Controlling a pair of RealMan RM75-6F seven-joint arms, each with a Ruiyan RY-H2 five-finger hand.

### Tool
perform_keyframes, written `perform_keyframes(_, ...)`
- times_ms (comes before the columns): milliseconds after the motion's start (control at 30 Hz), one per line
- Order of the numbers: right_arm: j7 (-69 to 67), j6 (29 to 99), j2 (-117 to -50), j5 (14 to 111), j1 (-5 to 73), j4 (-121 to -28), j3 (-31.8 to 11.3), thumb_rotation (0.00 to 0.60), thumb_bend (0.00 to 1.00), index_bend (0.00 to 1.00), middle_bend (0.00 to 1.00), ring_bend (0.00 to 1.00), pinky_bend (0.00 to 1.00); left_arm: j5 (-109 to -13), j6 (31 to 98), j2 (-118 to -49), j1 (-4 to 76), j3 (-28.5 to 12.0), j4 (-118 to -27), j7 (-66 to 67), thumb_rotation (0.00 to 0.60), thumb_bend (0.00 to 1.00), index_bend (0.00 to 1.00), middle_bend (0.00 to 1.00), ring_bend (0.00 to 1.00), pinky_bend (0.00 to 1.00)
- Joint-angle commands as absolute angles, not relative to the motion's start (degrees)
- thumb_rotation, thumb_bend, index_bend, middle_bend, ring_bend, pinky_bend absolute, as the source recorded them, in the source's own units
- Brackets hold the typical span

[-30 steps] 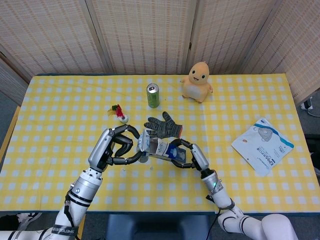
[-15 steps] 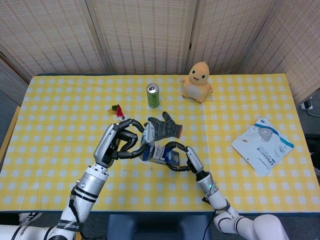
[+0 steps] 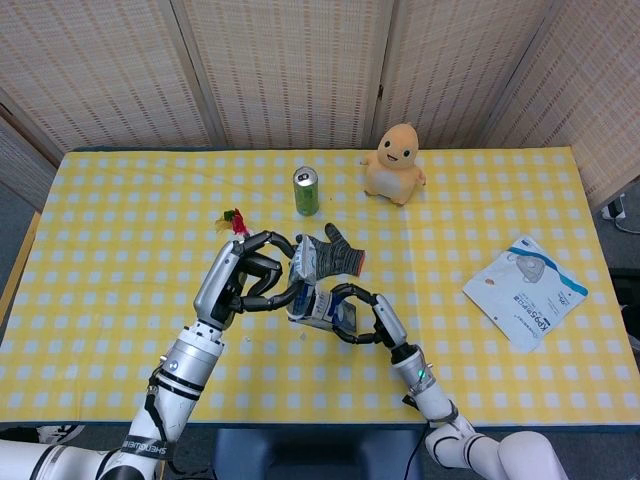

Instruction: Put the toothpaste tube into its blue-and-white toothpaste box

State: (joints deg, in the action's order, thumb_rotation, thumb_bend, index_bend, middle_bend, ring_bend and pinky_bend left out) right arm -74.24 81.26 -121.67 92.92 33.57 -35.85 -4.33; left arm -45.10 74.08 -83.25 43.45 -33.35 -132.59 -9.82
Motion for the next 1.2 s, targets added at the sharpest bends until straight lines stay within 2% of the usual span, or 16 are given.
perform_keyframes(33, -75.0, 81.1, -122.2, 93.0, 33.6, -35.5, -3.9, 0.600, 0.30, 0.41, 0.36, 0.39, 0.31, -44.5, 74.5, -83.6, 43.9, -33.5, -132.4, -9.1, 0.600, 0.50, 0.98, 1.00, 1.00, 1.00)
perform_keyframes(833, -80.9, 81.7, -126.8, 92.8, 34.9, -31.1, -3.8, 0.600, 0.30, 0.41, 0.36, 0.39, 0.31, -42.0, 78.2, -85.5, 46.1, -35.2, -132.6, -5.9, 0.600, 0.50, 0.98, 1.00, 1.00, 1.00)
perform_keyframes(1200, -85.5, 84.8, -127.1, 91.4, 34.5, -31.2, -5.9, 0.600, 0.30, 0.41, 0.36, 0.39, 0.31, -42.5, 79.1, -84.9, 44.9, -35.6, -133.4, -6.4, 0.600, 0.50, 0.98, 1.00, 1.00, 1.00)
